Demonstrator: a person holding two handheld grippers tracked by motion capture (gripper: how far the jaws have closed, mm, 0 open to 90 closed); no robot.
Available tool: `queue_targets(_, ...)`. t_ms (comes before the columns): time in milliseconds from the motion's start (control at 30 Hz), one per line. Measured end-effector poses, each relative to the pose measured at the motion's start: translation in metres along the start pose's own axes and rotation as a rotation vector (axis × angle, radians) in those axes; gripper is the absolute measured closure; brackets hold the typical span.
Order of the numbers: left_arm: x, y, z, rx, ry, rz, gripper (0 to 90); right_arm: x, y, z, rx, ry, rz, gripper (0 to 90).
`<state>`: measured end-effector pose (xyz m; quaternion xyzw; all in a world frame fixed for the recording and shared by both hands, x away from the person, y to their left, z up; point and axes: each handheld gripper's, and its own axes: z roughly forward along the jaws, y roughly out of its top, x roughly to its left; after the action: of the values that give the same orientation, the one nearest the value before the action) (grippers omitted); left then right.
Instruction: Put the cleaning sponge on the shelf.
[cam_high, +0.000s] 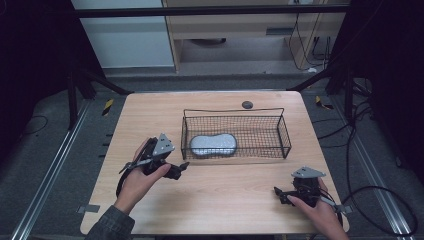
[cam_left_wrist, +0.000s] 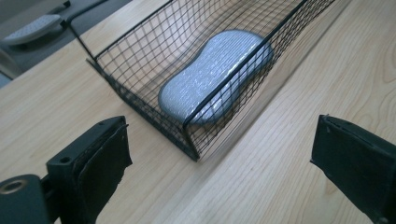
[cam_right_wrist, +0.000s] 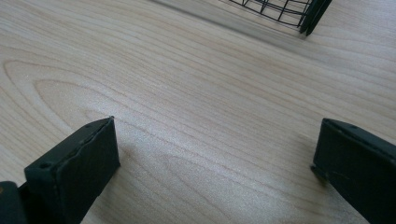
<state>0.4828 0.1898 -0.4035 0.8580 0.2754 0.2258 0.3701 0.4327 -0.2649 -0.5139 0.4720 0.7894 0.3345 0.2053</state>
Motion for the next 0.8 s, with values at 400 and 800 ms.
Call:
queue_targets(400, 0.009, -0.024, 0.000, 0.056, 0.016, -0.022, 3.6, 0.000, 0.000, 0.000, 0.000, 0.000, 0.000, 0.3)
queue_targets(800, 0.030, -0.060, 0.012, 0.137, 0.055, -0.108, 3.8, 0.000, 0.000, 0.000, 0.000, 0.000, 0.000, 0.3)
